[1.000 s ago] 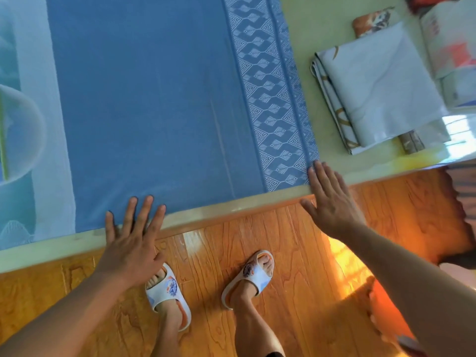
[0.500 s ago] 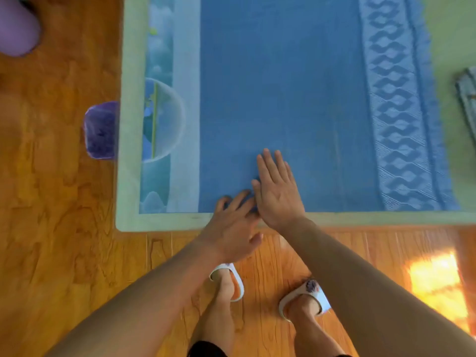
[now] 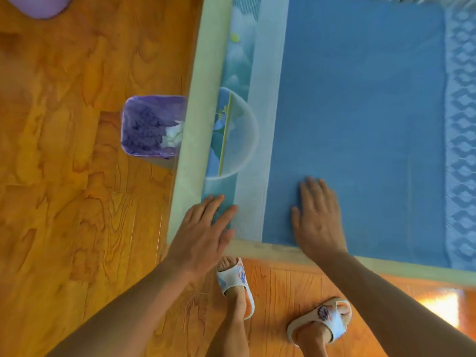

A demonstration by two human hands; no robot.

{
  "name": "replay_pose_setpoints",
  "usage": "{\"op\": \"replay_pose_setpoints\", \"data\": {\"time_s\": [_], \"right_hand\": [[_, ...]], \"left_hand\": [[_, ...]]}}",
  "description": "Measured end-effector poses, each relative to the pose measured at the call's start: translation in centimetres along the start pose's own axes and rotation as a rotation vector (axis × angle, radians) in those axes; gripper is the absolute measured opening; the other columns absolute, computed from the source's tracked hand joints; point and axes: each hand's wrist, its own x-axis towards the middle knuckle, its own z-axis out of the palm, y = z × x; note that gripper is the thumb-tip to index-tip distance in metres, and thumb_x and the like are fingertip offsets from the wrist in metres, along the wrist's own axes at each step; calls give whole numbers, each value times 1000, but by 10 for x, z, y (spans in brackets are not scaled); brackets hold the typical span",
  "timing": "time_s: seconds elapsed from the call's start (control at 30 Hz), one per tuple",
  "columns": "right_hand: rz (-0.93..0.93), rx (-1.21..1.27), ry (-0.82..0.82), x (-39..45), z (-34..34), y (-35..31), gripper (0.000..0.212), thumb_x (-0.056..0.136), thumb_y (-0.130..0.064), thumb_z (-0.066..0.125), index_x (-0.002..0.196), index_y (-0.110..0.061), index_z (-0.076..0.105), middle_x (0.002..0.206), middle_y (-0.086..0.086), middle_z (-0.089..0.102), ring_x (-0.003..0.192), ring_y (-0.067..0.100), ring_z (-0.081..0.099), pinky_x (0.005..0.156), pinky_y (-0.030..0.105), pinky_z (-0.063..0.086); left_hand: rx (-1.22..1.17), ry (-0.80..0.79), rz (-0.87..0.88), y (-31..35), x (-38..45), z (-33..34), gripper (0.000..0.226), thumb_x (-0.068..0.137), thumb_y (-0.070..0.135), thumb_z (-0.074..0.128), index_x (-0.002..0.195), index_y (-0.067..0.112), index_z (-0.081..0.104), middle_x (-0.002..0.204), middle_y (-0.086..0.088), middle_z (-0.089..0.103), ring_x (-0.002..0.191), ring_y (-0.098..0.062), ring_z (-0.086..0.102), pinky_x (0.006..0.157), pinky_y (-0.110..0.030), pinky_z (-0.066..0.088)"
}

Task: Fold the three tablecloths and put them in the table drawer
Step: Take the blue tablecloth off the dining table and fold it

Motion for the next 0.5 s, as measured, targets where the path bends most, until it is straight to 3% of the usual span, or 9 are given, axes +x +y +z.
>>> {"op": "replay_pose_setpoints", "data": {"time_s": [0.03,0.1,0.17,0.27,0.37,0.43,0.5], "right_hand": [[-121,26,-5,12,2,-19,56,103,-31,41,151,-1,38,160,17,31,151,36,21,120,56,23],[-370,39,-31,41,12,-58,56,105,-30,42,153,-2,35,163,14,27,153,33,18,122,54,23],[-512,-21,-71,80,20,-87,57,107,-33,36,156,-3,30,165,12,22,154,31,14,124,50,19],[-530,-126,-89,151,24,-101,59,106,-35,29,156,-4,29,165,11,23,153,33,19,123,50,21],[-460,-219,-96,226,11,-104,64,103,-41,25,155,-4,33,163,12,29,149,35,28,119,52,26],[-381,-245,-133,270,-5,-110,71,101,-50,15,158,-9,24,166,9,19,152,34,19,121,51,19],[-336,-280,-194,302,-18,-115,70,102,-53,12,161,-14,12,169,4,6,155,32,7,124,49,11]], "left_hand": [[3,39,45,-8,10,-7,50,108,43,27,148,20,46,150,-11,45,135,-32,44,111,-44,39],[80,93,124,-31,32,-14,47,105,40,35,140,14,53,137,-12,54,123,-33,51,105,-43,41],[169,54,151,-50,47,-15,57,104,46,36,148,12,47,149,-20,46,140,-38,40,118,-49,32],[159,36,169,-61,52,-4,67,104,52,29,157,11,29,164,-23,23,155,-38,13,125,-53,19],[146,33,210,-62,50,2,66,104,53,28,155,12,21,164,-23,12,156,-40,6,125,-54,17],[121,0,224,-63,57,-6,68,99,54,38,151,11,41,159,-25,33,148,-44,27,120,-55,28],[55,89,249,-64,81,-26,49,90,50,52,118,12,65,122,-19,62,117,-40,52,100,-51,42]]}}
